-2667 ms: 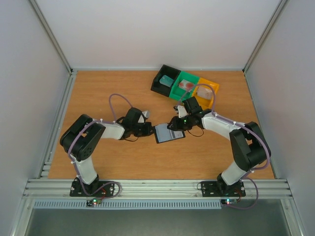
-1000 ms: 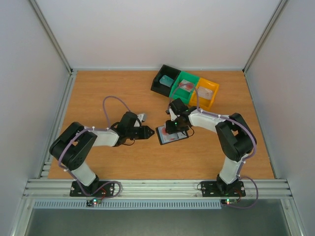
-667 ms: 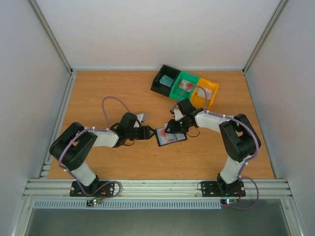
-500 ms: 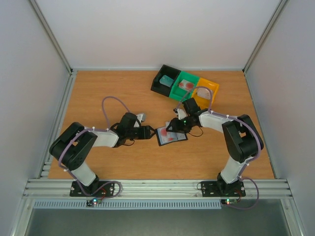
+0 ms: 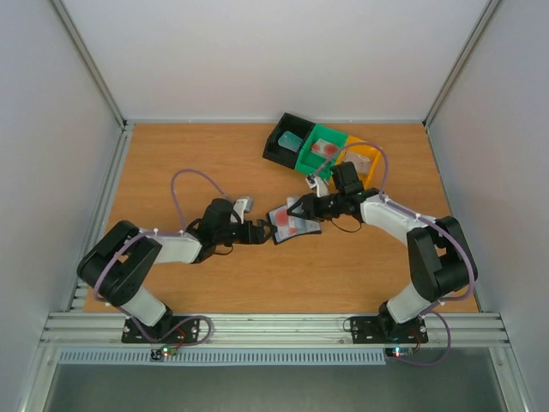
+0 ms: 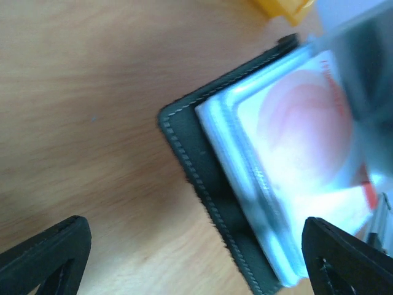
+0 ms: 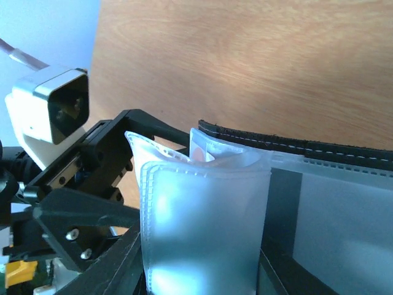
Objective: Take the credit cards out of the card holder
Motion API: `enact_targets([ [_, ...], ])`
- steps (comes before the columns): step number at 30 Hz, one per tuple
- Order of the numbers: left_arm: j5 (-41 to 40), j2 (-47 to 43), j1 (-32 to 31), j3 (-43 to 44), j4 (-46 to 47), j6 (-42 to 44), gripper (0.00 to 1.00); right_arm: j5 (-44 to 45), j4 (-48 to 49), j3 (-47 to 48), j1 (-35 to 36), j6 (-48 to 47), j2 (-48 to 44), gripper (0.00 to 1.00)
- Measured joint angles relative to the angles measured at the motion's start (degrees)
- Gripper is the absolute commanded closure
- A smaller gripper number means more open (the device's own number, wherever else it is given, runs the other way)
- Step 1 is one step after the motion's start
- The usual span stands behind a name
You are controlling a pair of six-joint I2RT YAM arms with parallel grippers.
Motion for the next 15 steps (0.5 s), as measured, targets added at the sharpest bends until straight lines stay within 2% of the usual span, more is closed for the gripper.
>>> enact_targets([
  [3,1.53,-4.11,0.07,-0.5,1.18,0.66,0.01,-0.83,0.26,-0.31,-0.72,0.31,-2.47,0.85],
  [9,8.22,-15.65,1.73,-0.5,4.07,0.85,0.01,-0.46,-1.05,-0.17,-1.29,-0.2,-10.47,0.85],
  [15,8.63,-20.0,1.97,-0.81,4.98,-1.31,0.01,-0.68,-2.01,2.4,-1.29,-0.24,-17.27,0.84],
])
